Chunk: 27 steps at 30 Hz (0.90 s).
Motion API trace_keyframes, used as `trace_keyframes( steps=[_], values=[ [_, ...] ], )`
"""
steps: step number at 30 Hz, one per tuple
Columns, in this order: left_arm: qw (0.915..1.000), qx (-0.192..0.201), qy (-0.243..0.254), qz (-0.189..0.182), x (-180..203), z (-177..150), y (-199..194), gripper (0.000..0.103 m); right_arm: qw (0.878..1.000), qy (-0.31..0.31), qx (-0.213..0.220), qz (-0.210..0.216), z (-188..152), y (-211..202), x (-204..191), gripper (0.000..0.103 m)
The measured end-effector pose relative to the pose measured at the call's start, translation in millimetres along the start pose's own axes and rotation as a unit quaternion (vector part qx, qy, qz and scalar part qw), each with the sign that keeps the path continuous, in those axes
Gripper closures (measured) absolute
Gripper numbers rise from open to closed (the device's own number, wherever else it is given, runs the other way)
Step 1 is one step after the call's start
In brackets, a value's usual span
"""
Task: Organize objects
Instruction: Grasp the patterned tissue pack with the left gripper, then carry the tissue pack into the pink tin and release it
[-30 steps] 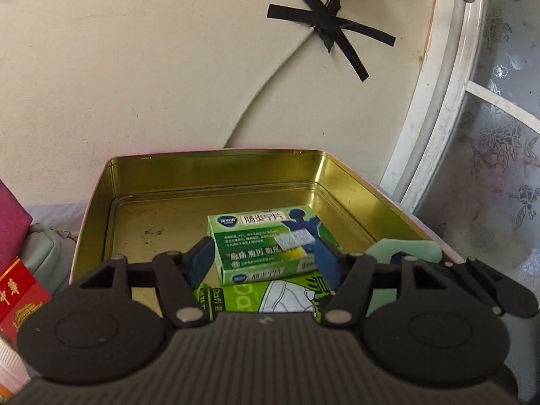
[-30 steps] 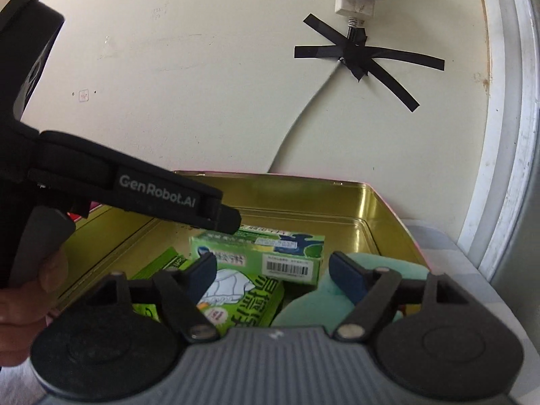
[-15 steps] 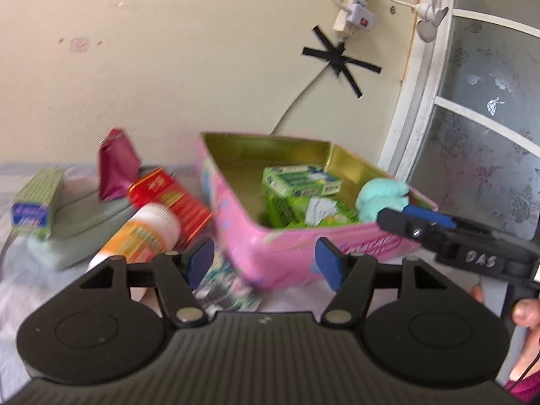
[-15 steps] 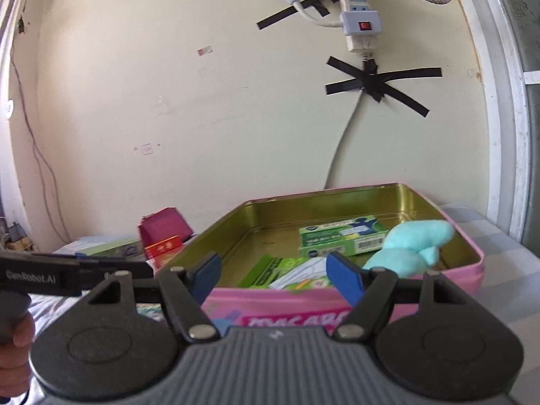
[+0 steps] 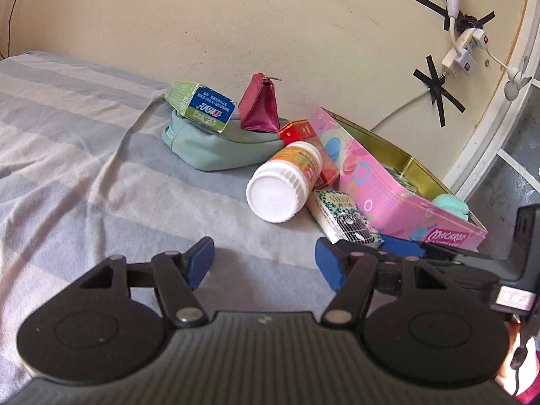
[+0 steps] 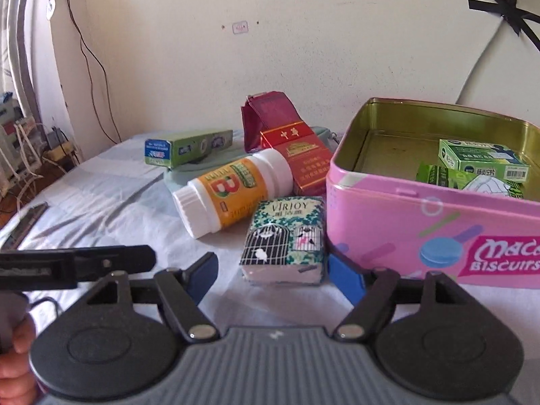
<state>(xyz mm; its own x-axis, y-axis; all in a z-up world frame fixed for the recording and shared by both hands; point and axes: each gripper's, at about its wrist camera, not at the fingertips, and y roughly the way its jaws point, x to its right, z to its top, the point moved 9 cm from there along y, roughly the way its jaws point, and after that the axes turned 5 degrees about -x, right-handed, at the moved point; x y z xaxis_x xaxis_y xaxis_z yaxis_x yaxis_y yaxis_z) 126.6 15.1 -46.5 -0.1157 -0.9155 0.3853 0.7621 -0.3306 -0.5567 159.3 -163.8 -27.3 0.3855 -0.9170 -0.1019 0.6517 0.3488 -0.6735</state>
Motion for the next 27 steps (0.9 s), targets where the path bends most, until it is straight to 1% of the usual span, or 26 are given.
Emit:
trace_keyframes(
  steps=[1, 2, 5, 6, 7, 9, 10, 11, 12, 13, 15, 16, 17, 18, 19, 23, 25, 26, 27],
  values=[
    [1.0, 0.001, 0.0, -0.002, 0.5, -0.2, -0.5, 0.035, 1.0, -0.004, 0.009, -0.002, -0.9, -2.1, 0.2, 0.043],
    [1.0, 0.002, 0.001, -0.007, 2.0, 0.1, -0.7, 0.035, 1.0, -0.011, 0.006, 0.002, -2.8, -3.6, -1.2, 0.048],
    [0.9998, 0.001, 0.009, -0.02, 7.1, -1.4, -2.2, 0.035, 0.999, -0.036, 0.008, 0.004, -19.1, -19.2, 0.2, 0.049],
    [0.9995, -0.003, 0.015, -0.027, 9.2, -1.8, -1.3, 0.035, 0.999, -0.045, 0.012, 0.013, -26.4, -27.9, 1.0, 0.049],
    [0.9991, -0.008, 0.022, -0.035, 14.5, -2.5, -0.5, 0.035, 0.998, -0.056, 0.011, 0.03, -35.0, -36.9, 1.6, 0.048],
    [0.9972, -0.02, 0.043, -0.058, 29.7, -5.2, 1.2, 0.035, 0.993, -0.09, 0.006, 0.079, -56.0, -61.0, 2.5, 0.047],
    [0.9954, -0.03, 0.055, -0.073, 39.2, -6.9, 2.3, 0.035, 0.991, -0.1, 0.008, 0.091, -65.5, -73.0, 6.7, 0.046],
    [0.9933, -0.039, 0.064, -0.088, 48.9, -8.4, 3.7, 0.034, 0.99, -0.105, 0.014, 0.088, -72.9, -84.3, 14.2, 0.045],
    [0.9902, -0.05, 0.076, -0.106, 60.8, -11.0, 5.9, 0.034, 0.993, -0.102, 0.023, 0.062, -78.1, -94.6, 26.9, 0.04],
    [0.9871, -0.059, 0.088, -0.12, 71.9, -14.2, 7.5, 0.034, 0.995, -0.088, 0.031, 0.029, -80.5, -102.3, 42.4, 0.036],
    [0.9822, -0.07, 0.107, -0.137, 91.4, -18.8, 12.2, 0.034, 0.998, -0.044, 0.039, -0.025, -83.0, -113.3, 72.4, 0.035],
    [0.98, -0.076, 0.113, -0.145, 98.7, -22.4, 14.8, 0.034, 0.998, -0.022, 0.044, -0.033, -83.7, -118.2, 82.0, 0.034],
    [0.9783, -0.082, 0.116, -0.151, 104.9, -23.9, 18.2, 0.034, 0.998, -0.004, 0.05, -0.028, -84.3, -123.1, 87.2, 0.034],
    [0.9769, -0.09, 0.117, -0.154, 109.6, -27.2, 21.4, 0.034, 0.998, 0.007, 0.055, -0.011, -85.2, -127.5, 86.9, 0.034],
    [0.9763, -0.098, 0.116, -0.154, 111.7, -29.6, 24.5, 0.034, 0.998, 0.009, 0.058, 0.001, -85.5, -129.9, 83.8, 0.034],
    [0.975, -0.126, 0.101, -0.153, 112.5, -39.6, 31.4, 0.036, 0.998, -0.035, 0.057, 0.018, -79.8, -120.8, 56.7, 0.034],
    [0.9745, -0.138, 0.091, -0.152, 111.1, -43.9, 34.5, 0.036, 0.998, -0.053, 0.042, 0.021, -77.6, -105.7, 45.5, 0.034],
    [0.9755, -0.133, 0.091, -0.15, 110.9, -44.0, 34.7, 0.037, 0.998, -0.06, 0.029, 0.019, -78.1, -97.4, 41.6, 0.035],
    [0.976, -0.132, 0.094, -0.146, 111.3, -44.0, 35.1, 0.044, 0.998, -0.067, 0.014, 0.017, -79.0, -89.0, 39.0, 0.037]
  ],
)
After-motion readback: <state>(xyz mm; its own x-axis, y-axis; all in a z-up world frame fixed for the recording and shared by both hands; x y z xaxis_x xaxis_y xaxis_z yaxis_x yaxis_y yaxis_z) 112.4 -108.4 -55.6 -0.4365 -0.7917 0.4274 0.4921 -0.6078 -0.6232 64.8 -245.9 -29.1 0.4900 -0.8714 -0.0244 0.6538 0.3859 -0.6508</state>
